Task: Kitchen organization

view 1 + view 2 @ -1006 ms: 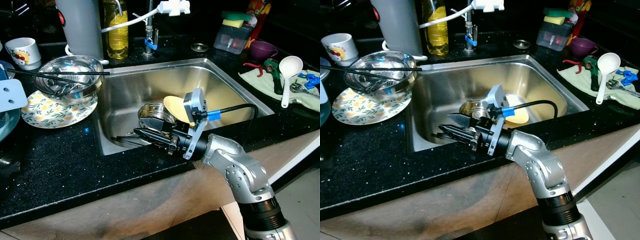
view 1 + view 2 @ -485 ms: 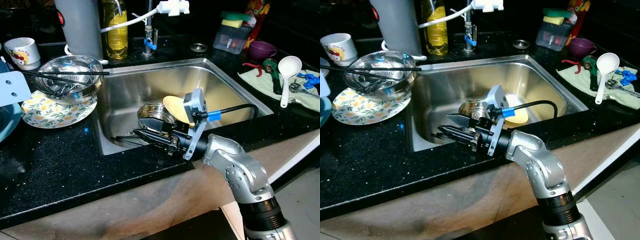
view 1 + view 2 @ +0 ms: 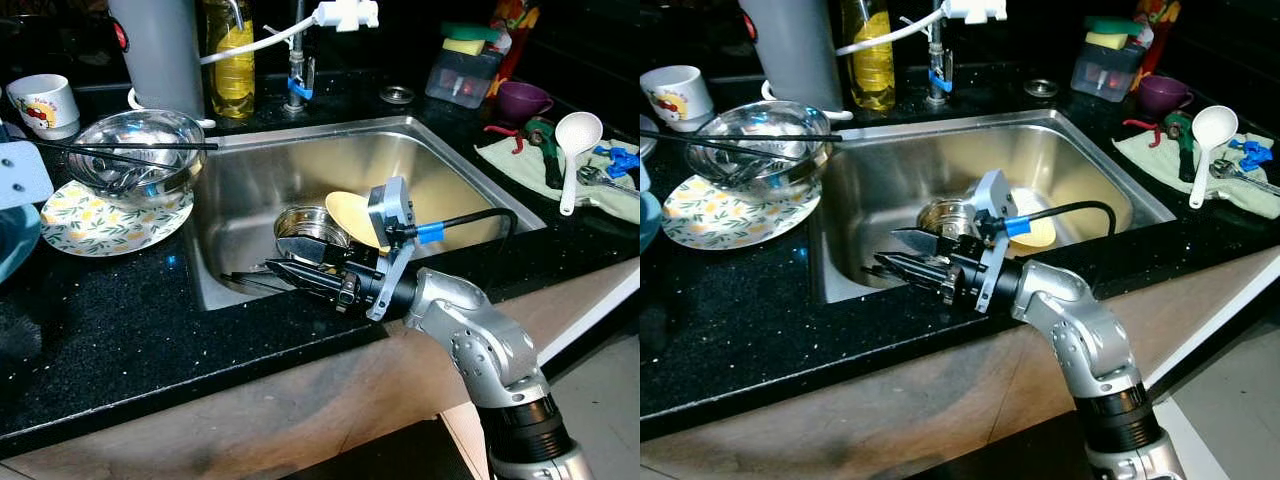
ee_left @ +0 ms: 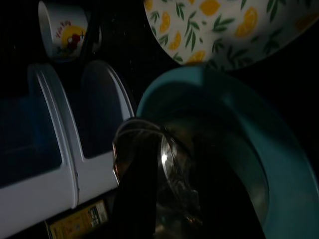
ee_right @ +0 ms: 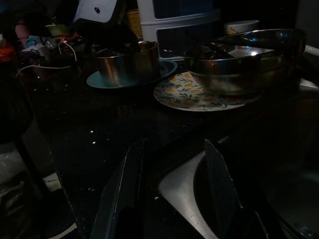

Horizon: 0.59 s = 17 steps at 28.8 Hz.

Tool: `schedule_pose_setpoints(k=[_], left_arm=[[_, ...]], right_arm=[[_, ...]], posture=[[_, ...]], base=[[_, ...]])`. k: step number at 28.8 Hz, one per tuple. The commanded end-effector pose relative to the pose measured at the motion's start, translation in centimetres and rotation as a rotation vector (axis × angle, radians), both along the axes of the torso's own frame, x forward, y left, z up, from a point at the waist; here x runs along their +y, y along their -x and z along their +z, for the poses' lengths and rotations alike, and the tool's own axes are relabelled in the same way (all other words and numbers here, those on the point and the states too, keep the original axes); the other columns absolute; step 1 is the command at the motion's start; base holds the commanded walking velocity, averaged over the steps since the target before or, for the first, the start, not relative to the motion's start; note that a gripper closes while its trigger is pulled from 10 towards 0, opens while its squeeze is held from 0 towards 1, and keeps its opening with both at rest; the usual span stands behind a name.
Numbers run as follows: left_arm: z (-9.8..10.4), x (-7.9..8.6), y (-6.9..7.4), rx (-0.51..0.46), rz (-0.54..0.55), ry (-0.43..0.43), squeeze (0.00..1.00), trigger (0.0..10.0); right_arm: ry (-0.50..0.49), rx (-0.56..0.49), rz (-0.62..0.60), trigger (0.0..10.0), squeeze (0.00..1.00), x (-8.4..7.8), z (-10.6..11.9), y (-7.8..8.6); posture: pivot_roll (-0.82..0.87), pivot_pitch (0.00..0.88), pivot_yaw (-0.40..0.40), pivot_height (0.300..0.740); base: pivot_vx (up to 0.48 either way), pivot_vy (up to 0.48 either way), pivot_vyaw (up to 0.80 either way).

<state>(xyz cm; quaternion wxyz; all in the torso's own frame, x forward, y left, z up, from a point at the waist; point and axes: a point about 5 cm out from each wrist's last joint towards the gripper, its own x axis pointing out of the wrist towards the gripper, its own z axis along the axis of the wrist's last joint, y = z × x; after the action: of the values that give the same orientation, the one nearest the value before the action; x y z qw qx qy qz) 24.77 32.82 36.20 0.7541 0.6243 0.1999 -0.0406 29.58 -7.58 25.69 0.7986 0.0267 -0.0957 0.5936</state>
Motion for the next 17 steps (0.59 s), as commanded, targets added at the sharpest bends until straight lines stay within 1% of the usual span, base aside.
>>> schedule_pose_setpoints(k=[1,7,8,9,10,17], left_arm=[[0.29,0.47,0.3,0.002,0.033,-0.026,0.0,10.0],[-0.1,0.65,0.29,0.014,0.049,-0.018,0.0,10.0],[-0.12,0.65,0.28,0.013,0.05,-0.012,0.0,4.7],[-0.13,0.64,0.28,0.012,0.051,-0.008,0.0,4.7],[-0.1,0.61,0.22,0.006,0.048,0.006,0.0,0.0],[-0.05,0.71,0.16,-0.002,0.049,0.006,0.0,0.0]], right_arm=[[0.001,-0.001,0.021,10.0,0.0,0.14,-0.18,0.36],[0.005,0.001,0.022,10.0,0.0,0.14,-0.22,0.38],[0.006,0.001,0.021,10.0,0.0,0.13,-0.23,0.38],[0.007,0.0,0.021,10.0,0.0,0.12,-0.24,0.38],[0.007,0.001,0.02,10.0,0.0,0.09,-0.25,0.36],[0.007,0.0,0.019,10.0,0.0,0.09,-0.23,0.37]], posture=[[0.01,0.176,-0.067,0.74],[0.01,0.176,-0.066,0.74],[0.01,0.176,-0.066,0.74],[0.01,0.176,-0.066,0.74],[0.01,0.176,-0.066,0.74],[0.01,0.176,-0.064,0.74]], base=[[0.0,0.0,0.0],[0.0,0.0,0.0],[0.0,0.0,0.0],[0.0,0.0,0.0],[0.0,0.0,0.0],[0.0,0.0,0.0]])
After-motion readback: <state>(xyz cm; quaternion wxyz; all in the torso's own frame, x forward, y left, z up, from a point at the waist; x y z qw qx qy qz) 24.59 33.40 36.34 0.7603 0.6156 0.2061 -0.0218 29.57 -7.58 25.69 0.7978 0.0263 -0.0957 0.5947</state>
